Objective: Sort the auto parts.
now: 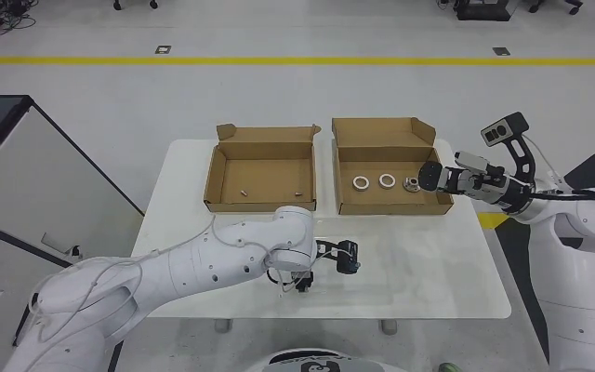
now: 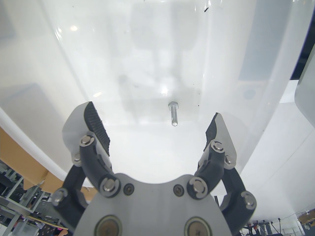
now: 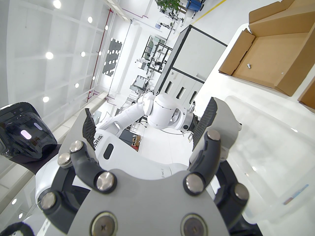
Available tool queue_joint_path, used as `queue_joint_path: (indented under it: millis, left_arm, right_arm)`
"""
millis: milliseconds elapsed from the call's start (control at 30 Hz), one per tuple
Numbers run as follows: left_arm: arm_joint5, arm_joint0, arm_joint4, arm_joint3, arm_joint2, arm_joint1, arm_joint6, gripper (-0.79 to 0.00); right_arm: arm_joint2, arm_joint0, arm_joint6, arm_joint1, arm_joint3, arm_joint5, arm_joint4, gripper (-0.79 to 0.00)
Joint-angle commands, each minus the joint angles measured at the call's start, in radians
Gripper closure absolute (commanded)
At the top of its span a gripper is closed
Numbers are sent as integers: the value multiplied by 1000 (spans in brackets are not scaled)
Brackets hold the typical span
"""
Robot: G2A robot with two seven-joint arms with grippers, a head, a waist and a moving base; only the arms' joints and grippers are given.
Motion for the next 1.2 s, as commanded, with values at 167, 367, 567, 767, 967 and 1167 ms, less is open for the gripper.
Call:
queue_joint_path:
  millis: [167, 367, 567, 767, 967, 1167]
  left_arm:
    - [-4, 15, 24, 8, 0, 2, 22, -785]
    - [-6, 20, 31, 3, 0, 5, 7, -785]
    - [6, 25, 38, 8, 0, 9, -5, -785]
    - [5, 33, 47, 15, 0, 10, -4, -785]
    - [4, 42, 55, 24, 0, 5, -3, -751]
    - [6, 47, 57, 27, 0, 2, -5, -619]
  right_arm:
    - [0, 0, 0, 0, 0, 0, 0, -785]
    - [0, 0, 0, 0, 0, 0, 0, -785]
    - [0, 0, 0, 0, 0, 0, 0, -785]
    - [0, 0, 0, 0, 0, 0, 0, -785]
    - [0, 0, 0, 0, 0, 0, 0, -785]
    - [0, 0, 0, 0, 0, 0, 0, -785]
